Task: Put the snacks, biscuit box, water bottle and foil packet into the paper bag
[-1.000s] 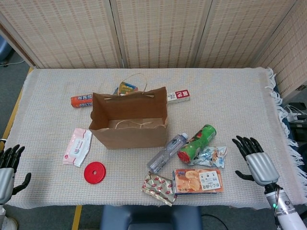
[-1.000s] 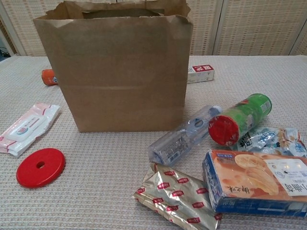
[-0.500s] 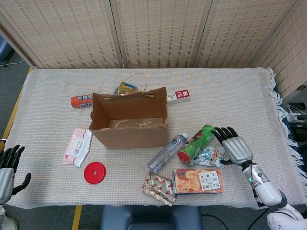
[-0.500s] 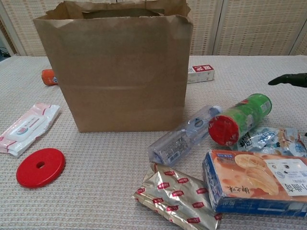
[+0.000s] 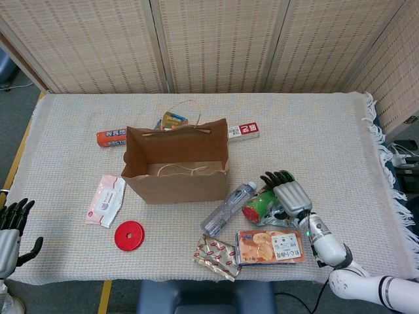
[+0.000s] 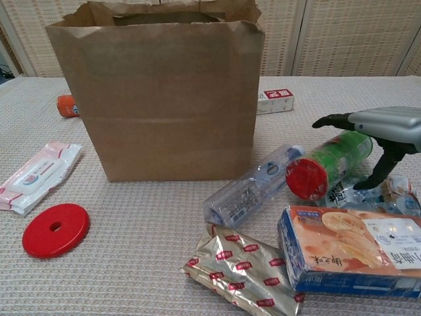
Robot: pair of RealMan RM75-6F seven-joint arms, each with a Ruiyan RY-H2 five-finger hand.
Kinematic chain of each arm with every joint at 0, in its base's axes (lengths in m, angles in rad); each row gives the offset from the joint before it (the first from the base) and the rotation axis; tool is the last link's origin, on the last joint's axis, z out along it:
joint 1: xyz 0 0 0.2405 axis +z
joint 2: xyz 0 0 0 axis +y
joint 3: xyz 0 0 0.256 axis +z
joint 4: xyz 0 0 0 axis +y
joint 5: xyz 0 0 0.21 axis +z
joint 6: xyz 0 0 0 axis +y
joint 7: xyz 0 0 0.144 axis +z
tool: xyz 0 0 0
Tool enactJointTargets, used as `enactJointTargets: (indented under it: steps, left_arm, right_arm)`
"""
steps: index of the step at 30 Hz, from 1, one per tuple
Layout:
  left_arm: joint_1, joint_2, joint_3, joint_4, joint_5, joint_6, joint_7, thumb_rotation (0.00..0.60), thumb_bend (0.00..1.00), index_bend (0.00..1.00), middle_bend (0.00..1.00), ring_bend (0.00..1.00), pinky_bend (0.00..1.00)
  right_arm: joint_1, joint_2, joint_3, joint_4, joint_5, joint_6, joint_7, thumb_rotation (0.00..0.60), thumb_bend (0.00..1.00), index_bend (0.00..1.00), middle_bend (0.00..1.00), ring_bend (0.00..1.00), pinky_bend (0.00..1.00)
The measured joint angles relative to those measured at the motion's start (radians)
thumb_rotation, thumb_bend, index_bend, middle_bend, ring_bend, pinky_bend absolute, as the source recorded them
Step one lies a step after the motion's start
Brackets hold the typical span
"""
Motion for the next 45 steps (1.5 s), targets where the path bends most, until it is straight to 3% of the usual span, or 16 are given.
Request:
enactJointTargets:
  steps: [3, 7, 9, 12, 15, 23, 29, 32, 37, 45]
  left_arm:
    - [-0.001, 0.002, 0.0, -0.001, 0.0, -0.003, -0.004, 0.6, 0.38, 0.0, 0.0, 0.0, 0.0]
    - [-0.002, 0.004, 0.001, -0.003, -0.001, -0.006, -0.009, 0.6, 0.38, 0.0, 0.0, 0.0, 0.0]
    - [-0.003, 0.006, 0.001, -0.003, 0.0, -0.008, -0.013, 0.6, 0.38, 0.0, 0.0, 0.0, 0.0]
    - [-0.002, 0.007, 0.001, -0.002, 0.001, -0.006, -0.016, 0.6, 0.38, 0.0, 0.0, 0.0, 0.0]
    - [-0.001, 0.008, 0.002, -0.001, 0.002, -0.005, -0.02, 0.6, 0.38, 0.0, 0.0, 0.0, 0.0]
    - [0.0, 0.007, 0.003, -0.001, 0.004, -0.002, -0.015, 0.6, 0.38, 0.0, 0.0, 0.0, 0.0]
    - [0.0, 0.005, 0.002, -0.003, 0.003, 0.0, -0.007, 0.6, 0.38, 0.0, 0.0, 0.0, 0.0]
    - [0.0, 0.002, 0.002, -0.002, 0.002, 0.001, 0.0, 0.6, 0.37, 0.0, 0.0, 0.0, 0.0]
    - [-0.002, -0.002, 0.0, 0.0, 0.002, 0.0, 0.007, 0.6, 0.38, 0.0, 0.0, 0.0, 0.0]
    - [-0.003, 0.0, 0.002, 0.002, 0.003, -0.004, -0.001, 0.6, 0.38, 0.0, 0.0, 0.0, 0.0]
  right_arm:
    - [0.025, -0.041, 0.0, 0.02, 0.036, -0.002, -0.028, 0.6, 0.07, 0.02, 0.01, 0.0, 0.08]
    - [0.049, -0.093, 0.001, 0.048, 0.073, 0.01, -0.055, 0.6, 0.22, 0.17, 0.17, 0.09, 0.16]
    - [0.059, -0.117, 0.0, 0.063, 0.083, 0.026, -0.073, 0.6, 0.31, 0.33, 0.33, 0.29, 0.3]
    - [0.066, -0.131, -0.005, 0.068, 0.087, 0.053, -0.088, 0.6, 0.38, 0.52, 0.53, 0.57, 0.6]
    - [0.064, -0.123, -0.013, 0.056, 0.066, 0.077, -0.087, 0.6, 0.4, 0.61, 0.61, 0.65, 0.7]
    - [0.035, -0.015, -0.012, -0.036, 0.002, 0.125, -0.002, 0.6, 0.4, 0.63, 0.61, 0.66, 0.71]
    - [0.002, 0.082, 0.02, -0.113, -0.057, 0.174, 0.141, 0.6, 0.4, 0.63, 0.61, 0.66, 0.71]
    - [-0.008, 0.124, 0.061, -0.149, -0.096, 0.223, 0.208, 0.6, 0.4, 0.63, 0.61, 0.66, 0.71]
    - [0.007, 0.158, 0.175, -0.209, -0.128, 0.306, 0.238, 0.6, 0.4, 0.63, 0.61, 0.66, 0.71]
    - [0.139, 0.114, 0.366, -0.311, -0.08, 0.414, 0.132, 0.6, 0.4, 0.63, 0.62, 0.66, 0.71]
